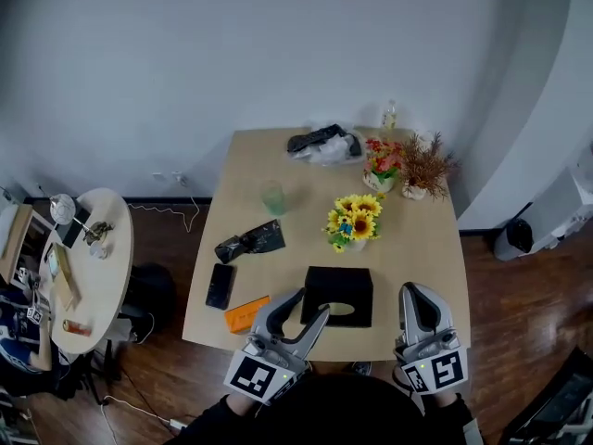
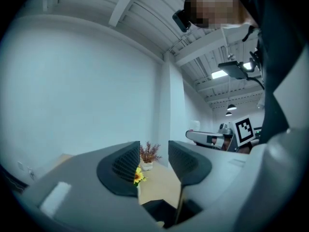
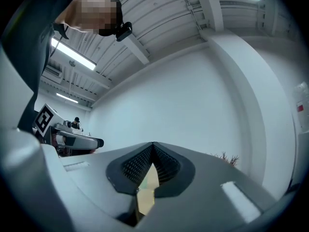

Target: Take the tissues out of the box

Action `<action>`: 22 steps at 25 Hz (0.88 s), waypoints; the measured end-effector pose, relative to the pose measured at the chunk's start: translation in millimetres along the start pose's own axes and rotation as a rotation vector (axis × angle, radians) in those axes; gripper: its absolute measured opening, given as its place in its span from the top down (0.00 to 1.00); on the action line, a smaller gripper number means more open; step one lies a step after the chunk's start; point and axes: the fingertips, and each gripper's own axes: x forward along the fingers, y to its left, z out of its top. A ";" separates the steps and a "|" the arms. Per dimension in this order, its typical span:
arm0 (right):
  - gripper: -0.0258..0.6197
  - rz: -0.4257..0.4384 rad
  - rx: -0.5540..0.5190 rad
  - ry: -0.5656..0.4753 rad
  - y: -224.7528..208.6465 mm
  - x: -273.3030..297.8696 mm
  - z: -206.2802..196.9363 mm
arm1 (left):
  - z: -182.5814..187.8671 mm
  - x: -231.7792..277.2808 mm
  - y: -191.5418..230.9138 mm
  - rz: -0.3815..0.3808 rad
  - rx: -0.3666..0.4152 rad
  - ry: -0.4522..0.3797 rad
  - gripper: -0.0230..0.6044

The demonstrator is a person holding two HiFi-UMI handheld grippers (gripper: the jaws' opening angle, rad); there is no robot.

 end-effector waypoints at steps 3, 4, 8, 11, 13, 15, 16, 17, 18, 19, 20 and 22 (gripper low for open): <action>0.96 -0.017 -0.017 0.008 -2.4 -3.3 0.2 | -7.3 3.7 -2.9 -0.021 -0.015 0.020 0.70; 0.96 -0.021 -0.021 0.013 -2.7 -5.0 -0.5 | -9.5 4.5 -4.3 -0.028 -0.026 0.026 0.70; 0.96 -0.036 -0.028 0.036 -3.1 -11.8 -6.2 | -17.9 5.5 -11.9 -0.055 -0.045 0.043 0.70; 0.96 -0.048 -0.036 0.045 -3.5 -14.7 -8.1 | -19.5 5.7 -15.1 -0.066 -0.038 0.049 0.70; 0.96 -0.053 -0.041 0.047 -2.5 -16.2 -8.7 | -20.6 4.9 -15.0 -0.066 -0.030 0.053 0.70; 0.96 -0.055 -0.046 0.048 -1.1 -17.6 -10.3 | -23.2 3.6 -15.1 -0.065 -0.030 0.058 0.70; 0.96 -0.054 -0.048 0.050 -0.5 -18.0 -11.2 | -24.2 3.0 -15.2 -0.065 -0.031 0.059 0.70; 0.96 -0.054 -0.049 0.052 0.1 -18.2 -12.0 | -24.9 2.3 -15.4 -0.064 -0.032 0.060 0.70; 0.96 -0.053 -0.050 0.055 0.6 -18.2 -12.4 | -25.5 1.5 -15.4 -0.063 -0.033 0.061 0.70; 0.96 -0.052 -0.050 0.057 1.1 -18.3 -12.7 | -26.3 0.7 -15.4 -0.061 -0.035 0.063 0.70; 0.96 -0.051 -0.049 0.060 1.3 -18.3 -12.7 | -27.1 -0.2 -15.4 -0.059 -0.037 0.066 0.70; 0.96 -0.051 -0.049 0.062 0.8 -18.4 -12.2 | -28.0 -1.3 -15.4 -0.055 -0.039 0.070 0.70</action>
